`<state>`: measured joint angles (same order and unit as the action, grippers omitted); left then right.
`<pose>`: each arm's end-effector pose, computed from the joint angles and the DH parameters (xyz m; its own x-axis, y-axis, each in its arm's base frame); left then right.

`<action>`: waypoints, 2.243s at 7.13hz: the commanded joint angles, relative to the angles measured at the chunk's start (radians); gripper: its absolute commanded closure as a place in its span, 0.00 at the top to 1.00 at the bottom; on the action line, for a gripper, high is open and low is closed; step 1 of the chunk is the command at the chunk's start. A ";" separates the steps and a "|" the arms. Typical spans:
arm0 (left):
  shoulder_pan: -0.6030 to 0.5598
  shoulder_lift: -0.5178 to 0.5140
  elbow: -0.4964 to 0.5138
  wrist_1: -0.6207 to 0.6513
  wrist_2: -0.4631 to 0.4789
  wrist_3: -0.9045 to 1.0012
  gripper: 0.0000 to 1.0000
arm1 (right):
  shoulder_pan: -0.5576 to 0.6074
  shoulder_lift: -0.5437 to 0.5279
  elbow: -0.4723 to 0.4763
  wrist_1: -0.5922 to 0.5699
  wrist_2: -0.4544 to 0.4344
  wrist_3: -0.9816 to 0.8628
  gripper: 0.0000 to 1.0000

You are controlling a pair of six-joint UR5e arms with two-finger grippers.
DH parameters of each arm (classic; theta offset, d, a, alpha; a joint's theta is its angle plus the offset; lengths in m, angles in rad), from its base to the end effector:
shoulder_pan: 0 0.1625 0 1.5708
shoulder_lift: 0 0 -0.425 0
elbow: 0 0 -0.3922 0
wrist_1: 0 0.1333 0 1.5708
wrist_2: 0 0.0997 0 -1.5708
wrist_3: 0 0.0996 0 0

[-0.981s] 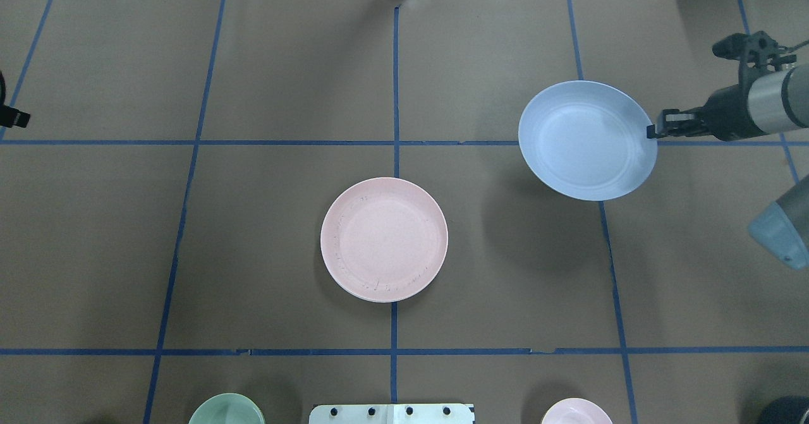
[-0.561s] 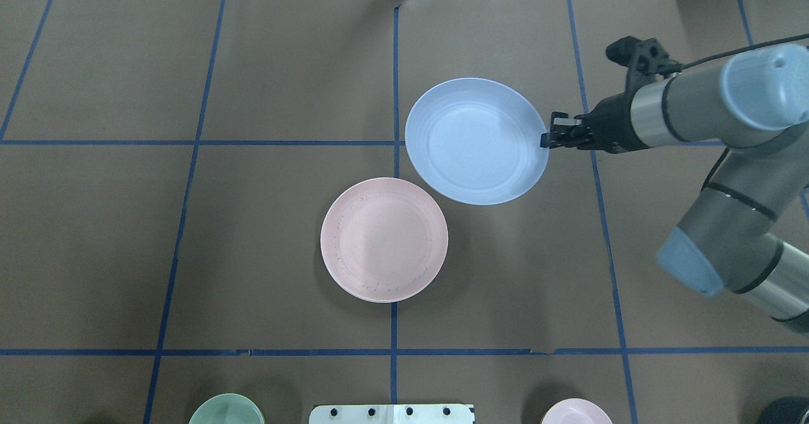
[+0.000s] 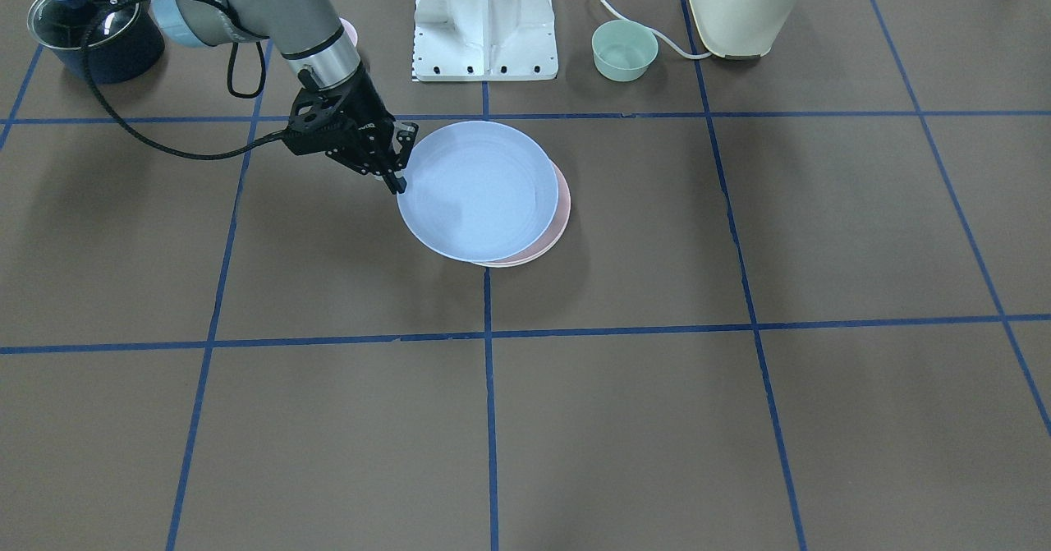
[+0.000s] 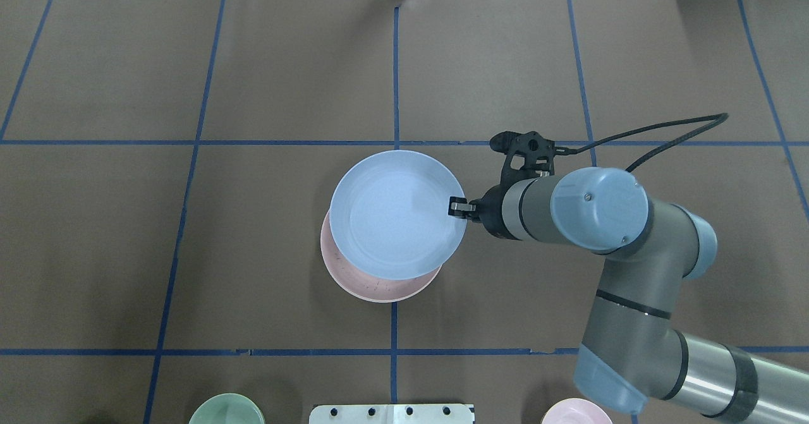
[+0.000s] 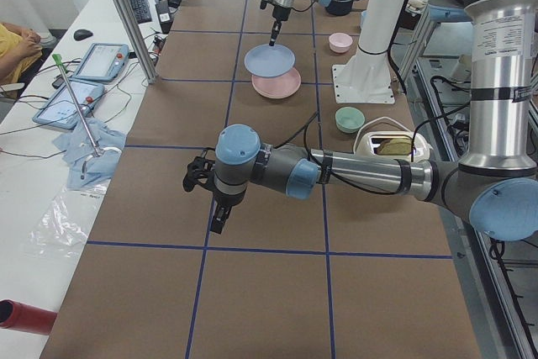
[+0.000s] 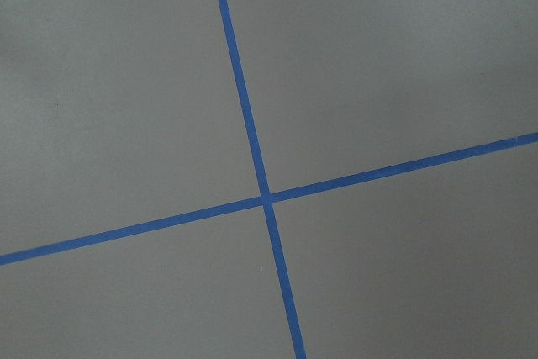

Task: Stack three plates with pink and blue

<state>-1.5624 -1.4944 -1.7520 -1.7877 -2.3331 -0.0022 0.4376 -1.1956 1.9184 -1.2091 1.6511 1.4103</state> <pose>-0.0605 -0.4755 0.5820 0.7214 0.2223 -0.6558 -0.0064 0.9492 0.3147 -0.4761 -0.3611 0.2568 0.4751 0.0464 0.8787 -0.2859 0.9526 0.1043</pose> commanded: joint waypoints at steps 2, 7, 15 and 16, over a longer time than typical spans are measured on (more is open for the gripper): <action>-0.001 0.005 -0.001 0.001 -0.003 0.001 1.00 | -0.079 0.014 -0.045 -0.003 -0.085 0.004 0.91; -0.001 0.040 0.041 0.005 -0.011 -0.007 1.00 | 0.176 0.133 -0.047 -0.214 0.145 -0.147 1.00; 0.004 0.080 0.016 0.109 -0.003 -0.007 1.00 | 0.987 -0.267 -0.236 -0.425 0.658 -1.480 1.00; 0.005 0.089 0.013 0.108 -0.009 -0.007 1.00 | 1.012 -0.370 -0.234 -0.393 0.630 -1.479 1.00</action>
<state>-1.5584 -1.4132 -1.7352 -1.6799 -2.3378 -0.0084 1.4004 -1.4371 1.6918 -1.6295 2.3033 -0.0312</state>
